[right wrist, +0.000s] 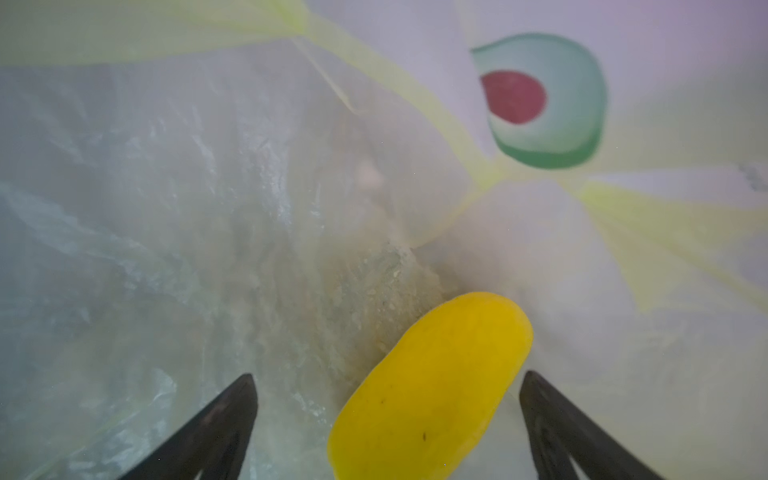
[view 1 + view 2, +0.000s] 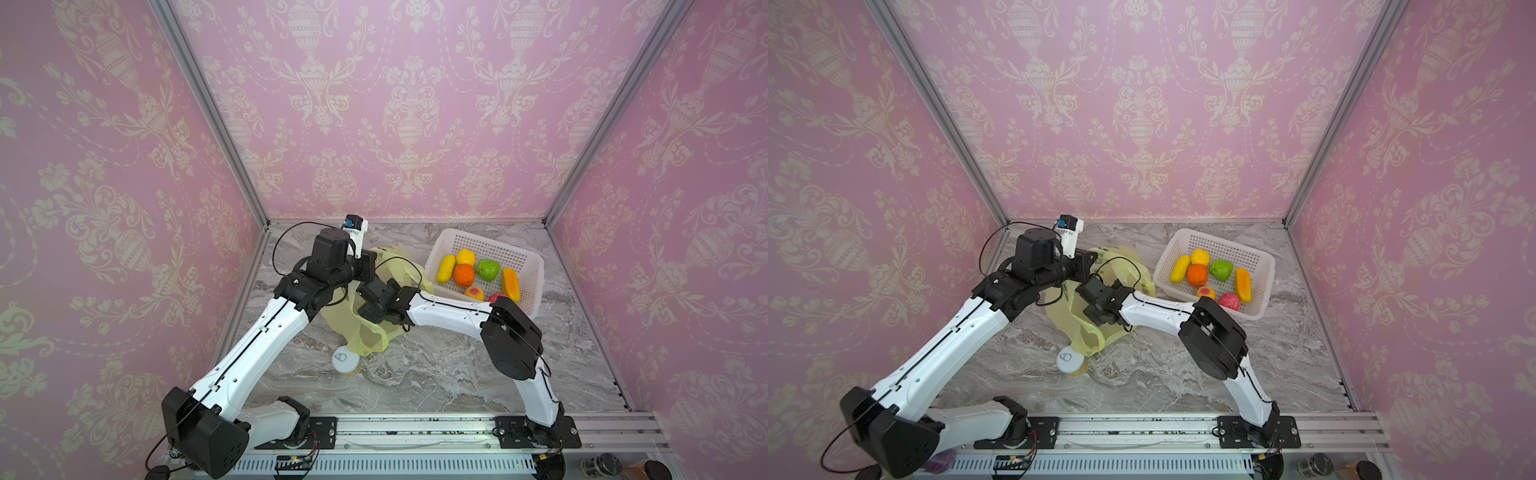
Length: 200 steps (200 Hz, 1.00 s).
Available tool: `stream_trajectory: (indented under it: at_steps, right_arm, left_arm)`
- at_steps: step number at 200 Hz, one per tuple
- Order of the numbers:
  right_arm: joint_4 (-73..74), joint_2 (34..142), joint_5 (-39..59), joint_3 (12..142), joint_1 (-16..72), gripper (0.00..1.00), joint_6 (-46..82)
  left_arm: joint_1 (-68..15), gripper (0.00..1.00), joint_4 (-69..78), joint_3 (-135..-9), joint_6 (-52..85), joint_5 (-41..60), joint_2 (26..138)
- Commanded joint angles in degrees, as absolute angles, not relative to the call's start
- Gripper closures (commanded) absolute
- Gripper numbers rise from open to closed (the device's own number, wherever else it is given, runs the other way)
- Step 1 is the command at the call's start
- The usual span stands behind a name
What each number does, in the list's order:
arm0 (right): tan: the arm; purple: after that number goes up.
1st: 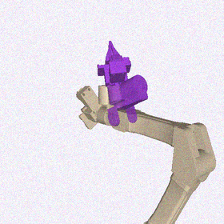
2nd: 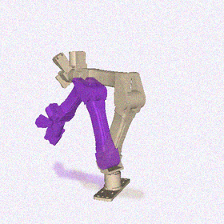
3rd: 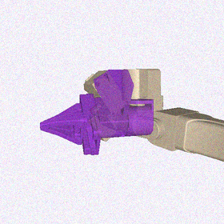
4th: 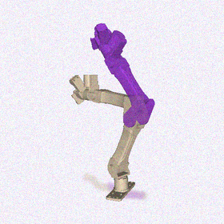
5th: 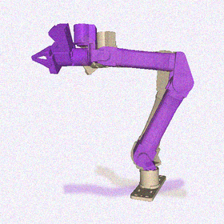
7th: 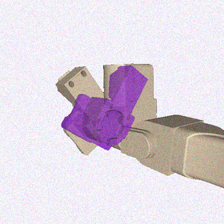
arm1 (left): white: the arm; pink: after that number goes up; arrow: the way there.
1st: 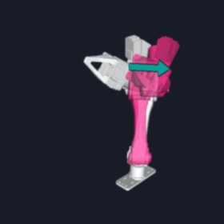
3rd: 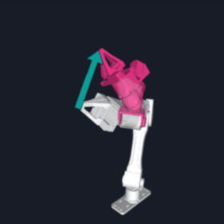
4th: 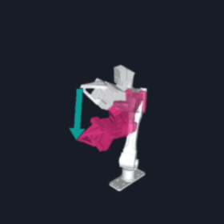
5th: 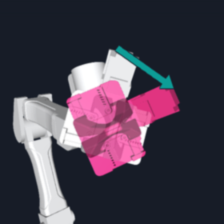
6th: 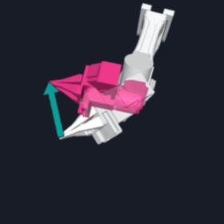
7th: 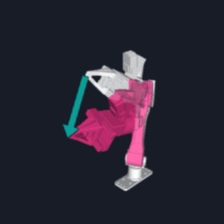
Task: Untie the knot of the plastic bag and take out the fruit
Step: 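Close the right gripper on the long yellow fruit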
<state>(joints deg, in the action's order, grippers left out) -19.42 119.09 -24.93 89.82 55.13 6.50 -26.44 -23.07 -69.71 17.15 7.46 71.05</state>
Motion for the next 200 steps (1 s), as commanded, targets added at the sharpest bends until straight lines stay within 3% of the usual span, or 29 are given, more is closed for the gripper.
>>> stream_trajectory:
  at_steps: [1, 20, 63, 138, 157, 200]
  right_arm:
    - [-16.23, 116.94, -28.76, 86.04, 55.89, 0.01, 17.23]
    - [-14.40, 114.23, -30.63, 81.04, 56.15, 0.02, 24.26]
    - [-5.22, 111.52, -24.66, 72.18, 55.26, 0.00, 31.85]
    - [-11.04, 123.60, -25.02, 84.40, 52.29, 0.05, 30.30]
    - [-11.74, 124.96, -24.51, 85.30, 51.24, 0.15, 30.24]
    - [-10.92, 121.78, -24.50, 84.62, 50.89, 0.53, 27.25]
  left_arm:
    - [-26.45, 1.00, -20.37, -68.16, 19.79, 4.39, 71.46]
    - [-26.45, 1.00, -19.70, -67.18, 20.81, 2.64, 71.15]
    - [-26.45, 1.00, -18.51, -65.75, 20.92, 2.30, 70.53]
    - [-26.46, 1.00, -17.67, -65.05, 20.26, 6.66, 72.08]
    - [-26.46, 1.00, -17.58, -64.94, 20.14, 6.76, 72.07]
    - [-26.37, 1.00, -17.64, -64.70, 20.39, 4.38, 72.64]
